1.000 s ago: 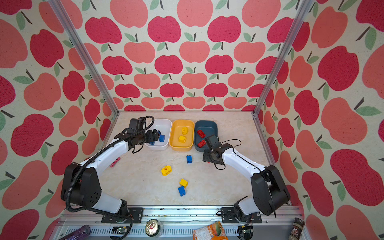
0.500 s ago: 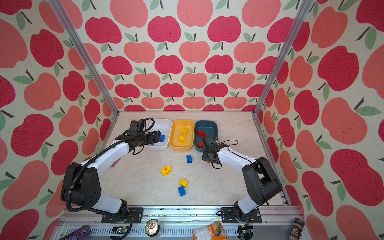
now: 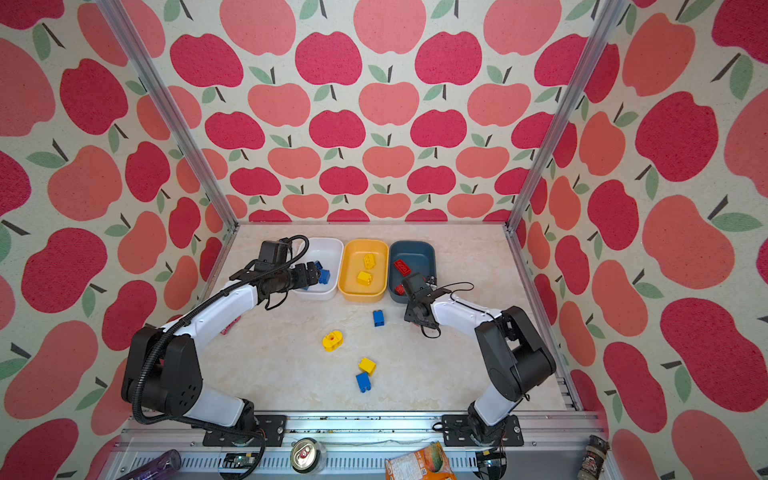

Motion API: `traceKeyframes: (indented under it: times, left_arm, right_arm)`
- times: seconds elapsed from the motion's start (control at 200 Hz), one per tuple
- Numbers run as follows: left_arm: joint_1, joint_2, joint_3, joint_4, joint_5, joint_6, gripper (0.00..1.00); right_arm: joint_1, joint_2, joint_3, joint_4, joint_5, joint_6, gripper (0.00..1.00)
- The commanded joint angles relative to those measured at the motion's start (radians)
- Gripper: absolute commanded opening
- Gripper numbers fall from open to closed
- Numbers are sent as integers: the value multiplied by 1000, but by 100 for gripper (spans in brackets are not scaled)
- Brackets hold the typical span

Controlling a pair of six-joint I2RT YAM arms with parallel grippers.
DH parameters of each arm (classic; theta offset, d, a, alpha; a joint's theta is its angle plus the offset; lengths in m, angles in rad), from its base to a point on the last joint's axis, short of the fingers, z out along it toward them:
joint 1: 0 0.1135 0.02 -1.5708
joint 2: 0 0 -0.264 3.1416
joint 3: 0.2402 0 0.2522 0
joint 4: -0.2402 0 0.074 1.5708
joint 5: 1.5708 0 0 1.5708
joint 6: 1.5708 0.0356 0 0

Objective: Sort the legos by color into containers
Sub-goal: 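Lower the right gripper onto the red two-by-four brick and grasp it, then lift the red brick into the teal container and open the right gripper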

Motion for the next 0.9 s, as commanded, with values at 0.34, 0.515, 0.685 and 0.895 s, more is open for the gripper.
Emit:
traceKeyframes:
  times: [0.34, 0.515, 0.685, 0.895]
  left_arm:
    - [6, 10, 7, 1, 9, -2, 93]
    - [6, 7, 3, 6, 10, -5, 93]
    - [6, -2, -3, 7, 10, -6, 93]
    - [6, -14, -13, 13, 12, -10, 93]
  right_arm:
    - [4, 25, -30, 19, 32, 22, 39]
    - [5, 3, -40, 4, 32, 22, 35]
    - [22, -60, -58, -39, 26, 34, 34]
    - [71, -177, -56, -123, 33, 51, 34]
